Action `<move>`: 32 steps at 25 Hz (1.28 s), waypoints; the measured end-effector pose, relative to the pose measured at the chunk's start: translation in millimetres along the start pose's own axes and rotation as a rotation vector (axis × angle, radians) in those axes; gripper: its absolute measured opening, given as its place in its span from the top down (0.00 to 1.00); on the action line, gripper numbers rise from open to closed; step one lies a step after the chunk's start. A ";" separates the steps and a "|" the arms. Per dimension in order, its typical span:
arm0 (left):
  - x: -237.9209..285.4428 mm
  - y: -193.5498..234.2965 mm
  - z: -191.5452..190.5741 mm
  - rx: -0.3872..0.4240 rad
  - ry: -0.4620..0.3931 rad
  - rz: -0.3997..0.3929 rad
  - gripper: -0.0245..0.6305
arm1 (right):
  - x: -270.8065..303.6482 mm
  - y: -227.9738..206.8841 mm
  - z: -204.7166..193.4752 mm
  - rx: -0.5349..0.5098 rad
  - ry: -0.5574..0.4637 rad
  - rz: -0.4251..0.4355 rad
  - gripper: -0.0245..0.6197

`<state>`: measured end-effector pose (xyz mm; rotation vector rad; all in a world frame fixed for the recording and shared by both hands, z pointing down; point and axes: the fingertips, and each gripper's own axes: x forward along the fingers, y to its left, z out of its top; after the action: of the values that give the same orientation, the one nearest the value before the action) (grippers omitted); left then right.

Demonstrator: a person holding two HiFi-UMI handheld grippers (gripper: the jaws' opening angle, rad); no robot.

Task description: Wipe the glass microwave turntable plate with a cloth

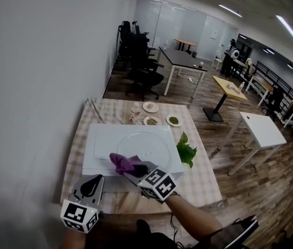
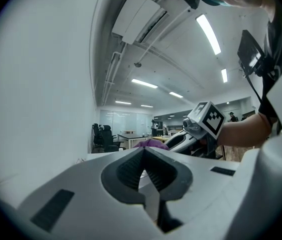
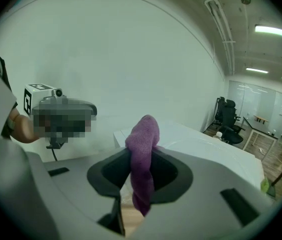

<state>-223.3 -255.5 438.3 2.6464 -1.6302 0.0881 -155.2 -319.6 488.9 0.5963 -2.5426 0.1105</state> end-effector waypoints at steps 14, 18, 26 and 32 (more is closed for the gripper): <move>-2.1 -5.0 14.2 -0.076 -0.064 -0.049 0.95 | -86.1 2.7 23.2 0.166 -0.287 -0.264 0.80; 0.7 -20.0 19.9 -0.078 -0.060 -0.072 0.95 | -114.5 -4.2 14.3 0.190 -0.322 -0.331 0.80; 21.5 -48.4 38.7 -0.040 -0.047 -0.055 0.95 | -159.3 -40.8 -9.5 0.255 -0.377 -0.407 0.80; 34.0 -72.1 41.3 -0.045 -0.050 -0.022 0.95 | -175.8 -52.6 -22.7 0.250 -0.379 -0.393 0.81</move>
<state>-142.4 -255.7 399.5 2.6529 -1.5971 -0.0147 13.2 -293.6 417.2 1.3110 -2.7273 0.1922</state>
